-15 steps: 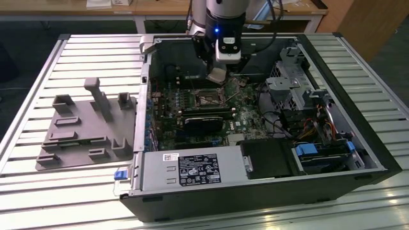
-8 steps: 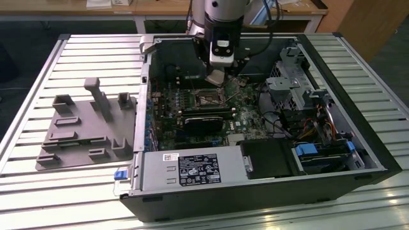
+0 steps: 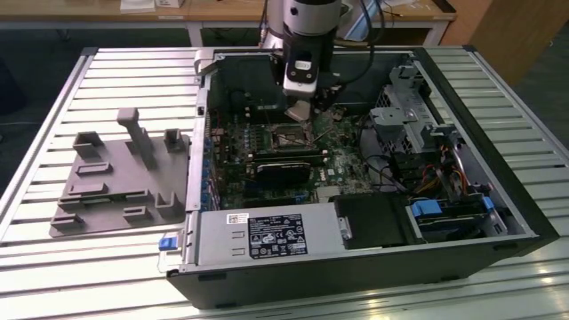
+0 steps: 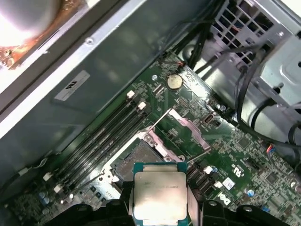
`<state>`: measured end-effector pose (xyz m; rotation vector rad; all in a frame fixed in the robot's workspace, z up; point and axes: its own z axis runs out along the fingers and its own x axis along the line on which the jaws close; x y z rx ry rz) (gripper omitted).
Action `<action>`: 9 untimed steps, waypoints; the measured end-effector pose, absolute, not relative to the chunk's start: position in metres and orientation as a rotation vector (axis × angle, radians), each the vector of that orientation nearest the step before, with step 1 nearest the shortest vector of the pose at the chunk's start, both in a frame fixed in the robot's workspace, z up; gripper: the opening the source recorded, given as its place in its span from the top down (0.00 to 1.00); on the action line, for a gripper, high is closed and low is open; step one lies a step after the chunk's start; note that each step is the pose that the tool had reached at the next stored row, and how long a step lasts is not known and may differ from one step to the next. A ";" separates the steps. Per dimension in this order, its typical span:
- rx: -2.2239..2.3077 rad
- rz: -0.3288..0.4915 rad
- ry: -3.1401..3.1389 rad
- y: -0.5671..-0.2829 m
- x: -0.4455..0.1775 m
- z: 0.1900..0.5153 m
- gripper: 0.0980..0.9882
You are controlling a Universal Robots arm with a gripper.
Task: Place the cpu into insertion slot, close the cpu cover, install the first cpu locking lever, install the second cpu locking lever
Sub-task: 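Place the cpu into insertion slot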
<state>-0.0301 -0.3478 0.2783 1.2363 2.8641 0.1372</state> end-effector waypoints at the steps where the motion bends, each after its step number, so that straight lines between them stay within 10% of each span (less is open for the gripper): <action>1: 1.258 0.137 2.854 -0.348 -0.030 0.277 0.51; 9: 1.459 0.134 2.750 -0.348 -0.030 0.269 0.51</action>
